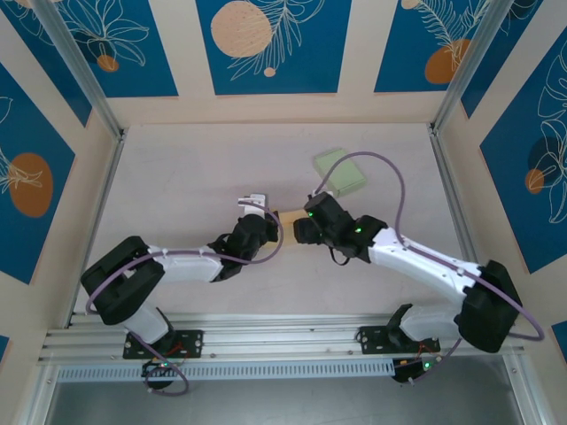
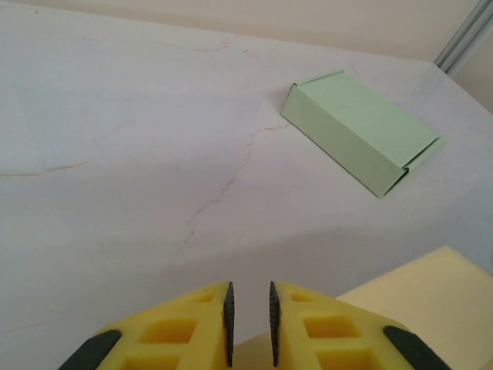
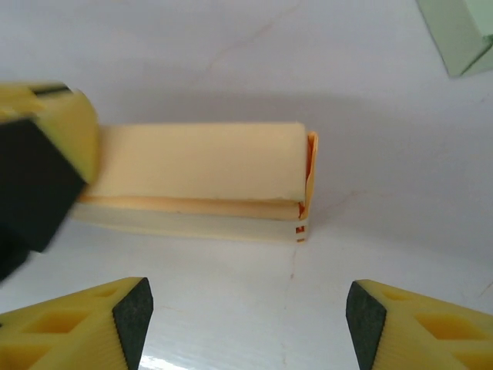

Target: Fold the paper box

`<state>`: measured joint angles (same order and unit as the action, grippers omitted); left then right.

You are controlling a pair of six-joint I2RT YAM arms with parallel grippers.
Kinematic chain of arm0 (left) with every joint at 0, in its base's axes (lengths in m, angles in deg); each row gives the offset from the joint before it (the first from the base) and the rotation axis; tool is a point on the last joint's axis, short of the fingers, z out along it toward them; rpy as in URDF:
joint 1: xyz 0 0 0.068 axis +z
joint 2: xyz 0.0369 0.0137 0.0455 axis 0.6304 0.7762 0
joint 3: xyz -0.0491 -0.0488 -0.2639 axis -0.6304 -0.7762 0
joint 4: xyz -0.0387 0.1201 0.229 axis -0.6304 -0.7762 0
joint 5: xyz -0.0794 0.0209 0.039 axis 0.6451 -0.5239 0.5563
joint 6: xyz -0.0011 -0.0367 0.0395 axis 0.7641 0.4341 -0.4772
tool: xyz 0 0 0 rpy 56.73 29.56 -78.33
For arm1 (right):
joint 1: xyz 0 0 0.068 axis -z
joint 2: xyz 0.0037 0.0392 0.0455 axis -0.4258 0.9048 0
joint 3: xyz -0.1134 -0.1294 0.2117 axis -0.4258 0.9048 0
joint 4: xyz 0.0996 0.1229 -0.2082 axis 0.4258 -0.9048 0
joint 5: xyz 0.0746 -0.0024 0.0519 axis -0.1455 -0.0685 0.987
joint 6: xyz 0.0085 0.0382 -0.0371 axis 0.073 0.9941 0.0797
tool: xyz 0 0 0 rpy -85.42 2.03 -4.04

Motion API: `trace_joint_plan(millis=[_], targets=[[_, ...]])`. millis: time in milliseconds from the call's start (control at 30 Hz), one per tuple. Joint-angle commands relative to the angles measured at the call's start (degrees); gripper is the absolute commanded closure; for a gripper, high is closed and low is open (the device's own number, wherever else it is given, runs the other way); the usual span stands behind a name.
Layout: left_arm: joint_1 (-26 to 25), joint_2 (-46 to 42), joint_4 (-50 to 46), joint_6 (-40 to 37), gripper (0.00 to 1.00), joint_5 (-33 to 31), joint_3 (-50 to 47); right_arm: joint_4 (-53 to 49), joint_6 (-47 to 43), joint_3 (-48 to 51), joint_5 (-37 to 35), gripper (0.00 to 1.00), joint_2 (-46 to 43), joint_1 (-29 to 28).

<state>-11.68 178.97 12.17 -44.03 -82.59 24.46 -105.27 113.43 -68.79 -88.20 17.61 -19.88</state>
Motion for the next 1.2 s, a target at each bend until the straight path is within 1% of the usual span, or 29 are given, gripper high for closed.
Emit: trace_joint_plan(millis=[0,100,200,267,333,400,467,500,600,667,800,933,1067,1167], targets=[[-1.27,4.40,-11.08,0.12,0.78,3.04,-2.91,0.97,3.05,0.93,7.47,0.30,-1.96,5.06],[-1.35,4.10,-11.57,0.18,0.78,3.03,-2.98,4.96,4.16,1.60,16.10,0.30,0.21,11.31],[-1.46,3.65,-12.12,0.22,0.78,3.13,-3.20,10.01,3.27,1.27,23.97,0.30,4.24,15.49],[-1.54,3.64,-12.39,0.46,0.78,3.06,-3.23,12.76,2.52,0.76,27.62,0.31,7.61,16.91],[-1.53,3.60,-12.35,0.67,0.78,3.12,-3.35,13.43,1.65,-0.15,29.42,0.36,11.28,17.76],[-1.53,3.82,-12.35,0.92,0.78,3.33,-3.25,15.31,1.42,0.73,31.92,0.37,13.26,18.16],[-1.61,4.10,-12.36,0.97,0.78,3.46,-3.09,18.35,2.04,3.32,34.39,0.42,13.97,18.38],[-1.62,4.30,-12.27,1.07,0.78,3.38,-3.11,19.34,2.56,4.76,34.83,0.46,13.99,18.41],[-1.62,4.36,-11.93,1.58,0.78,3.15,-3.24,22.77,3.87,9.77,35.19,0.53,12.87,18.44],[-1.59,3.97,-11.45,2.11,0.78,3.05,-3.81,25.32,4.55,13.28,35.22,0.60,11.78,18.38],[-1.62,2.58,-9.12,3.16,0.78,2.86,-6.06,27.18,5.15,18.01,33.22,0.60,9.62,17.80],[-1.96,1.05,-4.53,3.40,0.78,3.39,-9.18,28.30,4.81,21.43,29.89,0.60,6.93,16.23],[-2.86,-0.45,-1.14,0.98,0.75,4.89,-11.34,28.30,4.88,24.49,25.82,0.59,4.64,13.80],[-3.27,-0.92,1.42,-0.46,0.74,5.69,-13.48,27.72,5.81,26.54,24.34,0.58,2.71,12.62]])
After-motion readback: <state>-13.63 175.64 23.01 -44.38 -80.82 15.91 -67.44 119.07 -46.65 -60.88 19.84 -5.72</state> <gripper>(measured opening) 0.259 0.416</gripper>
